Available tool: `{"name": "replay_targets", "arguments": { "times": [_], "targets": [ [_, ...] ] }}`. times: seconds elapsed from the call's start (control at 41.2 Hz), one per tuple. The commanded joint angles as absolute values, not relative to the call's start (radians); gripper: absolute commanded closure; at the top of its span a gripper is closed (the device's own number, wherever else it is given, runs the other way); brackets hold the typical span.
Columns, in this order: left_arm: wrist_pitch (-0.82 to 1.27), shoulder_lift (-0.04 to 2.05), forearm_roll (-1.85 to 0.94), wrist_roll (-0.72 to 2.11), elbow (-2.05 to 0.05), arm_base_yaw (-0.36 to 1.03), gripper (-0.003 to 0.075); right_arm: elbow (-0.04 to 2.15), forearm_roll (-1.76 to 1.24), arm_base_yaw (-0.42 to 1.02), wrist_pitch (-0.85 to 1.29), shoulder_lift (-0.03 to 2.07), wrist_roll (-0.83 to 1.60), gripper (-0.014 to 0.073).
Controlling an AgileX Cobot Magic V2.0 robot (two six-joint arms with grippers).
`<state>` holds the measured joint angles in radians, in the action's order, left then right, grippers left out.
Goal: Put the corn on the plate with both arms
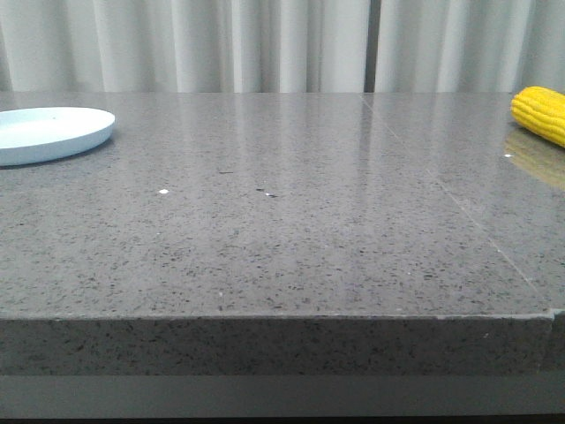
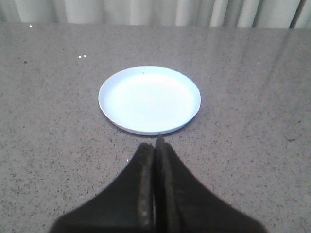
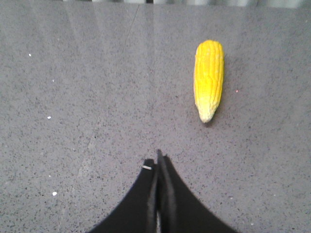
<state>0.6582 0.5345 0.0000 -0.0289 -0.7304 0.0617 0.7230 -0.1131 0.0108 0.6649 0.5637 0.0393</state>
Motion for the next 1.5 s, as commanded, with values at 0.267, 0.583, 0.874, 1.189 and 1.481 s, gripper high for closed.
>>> {"name": "replay_targets", "arguments": {
  "times": [0.267, 0.583, 0.874, 1.189, 1.481],
  "targets": [
    [0.616, 0.653, 0.0, -0.026, -0.76, 0.062, 0.074, 0.749, -0.115, 0.011, 0.607, 0.681, 0.045, 0.0578],
    [0.631, 0.68, 0.043, -0.024, -0.76, 0.062, 0.0435, 0.749, -0.115, 0.011, 0.64, 0.749, 0.046, -0.0021],
    [0.646, 0.68, 0.07, -0.024, -0.768, 0.062, 0.0115, 0.749, -0.115, 0.011, 0.641, 0.785, 0.046, -0.0031],
    [0.769, 0.844, 0.117, -0.024, -0.91, 0.062, 0.0115, 0.749, -0.116, 0.011, 0.641, 0.785, 0.046, -0.0031],
    [0.783, 1.117, 0.219, -0.024, -1.064, 0.053, 0.0115, 0.749, -0.116, 0.011, 0.641, 0.785, 0.046, -0.0031]
  ]
}}
